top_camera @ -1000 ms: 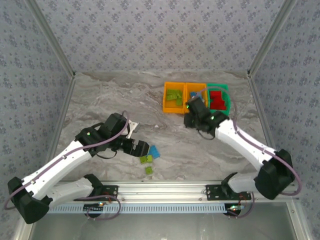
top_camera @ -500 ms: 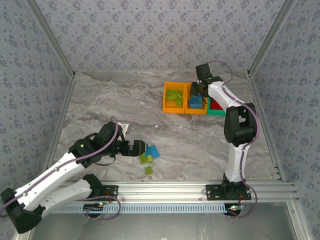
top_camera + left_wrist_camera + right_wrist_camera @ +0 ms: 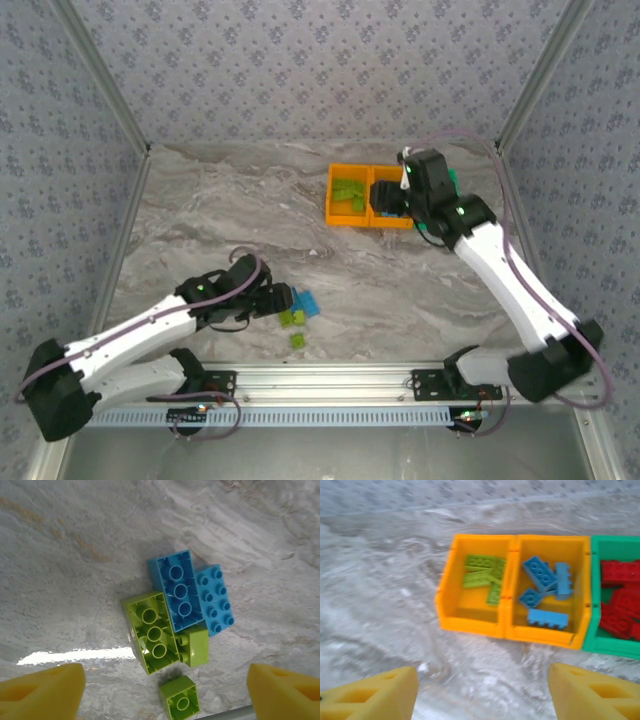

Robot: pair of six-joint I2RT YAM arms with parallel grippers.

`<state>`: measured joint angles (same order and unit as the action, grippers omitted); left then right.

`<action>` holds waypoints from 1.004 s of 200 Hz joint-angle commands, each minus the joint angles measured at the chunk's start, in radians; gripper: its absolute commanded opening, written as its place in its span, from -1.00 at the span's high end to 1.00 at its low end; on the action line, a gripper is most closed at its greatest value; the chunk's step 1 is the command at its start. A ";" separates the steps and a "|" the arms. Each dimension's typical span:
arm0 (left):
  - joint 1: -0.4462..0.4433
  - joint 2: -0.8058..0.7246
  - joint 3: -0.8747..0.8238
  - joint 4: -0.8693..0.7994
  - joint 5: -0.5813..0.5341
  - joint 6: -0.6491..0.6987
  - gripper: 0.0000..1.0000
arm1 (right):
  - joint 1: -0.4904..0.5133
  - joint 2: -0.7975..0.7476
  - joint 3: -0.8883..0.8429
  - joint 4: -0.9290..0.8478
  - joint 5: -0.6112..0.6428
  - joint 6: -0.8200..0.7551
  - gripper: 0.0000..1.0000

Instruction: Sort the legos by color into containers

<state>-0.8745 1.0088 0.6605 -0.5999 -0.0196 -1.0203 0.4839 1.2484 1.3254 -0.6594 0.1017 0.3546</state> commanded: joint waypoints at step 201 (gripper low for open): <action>0.024 0.171 -0.119 0.025 -0.028 0.023 -0.03 | 0.163 -0.087 -0.074 -0.244 0.167 0.058 -0.62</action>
<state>-0.8680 1.2366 0.5594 -0.4919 -0.0174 -1.0378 0.6361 1.1530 1.2415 -0.8886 0.2356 0.3996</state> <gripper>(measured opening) 0.532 0.809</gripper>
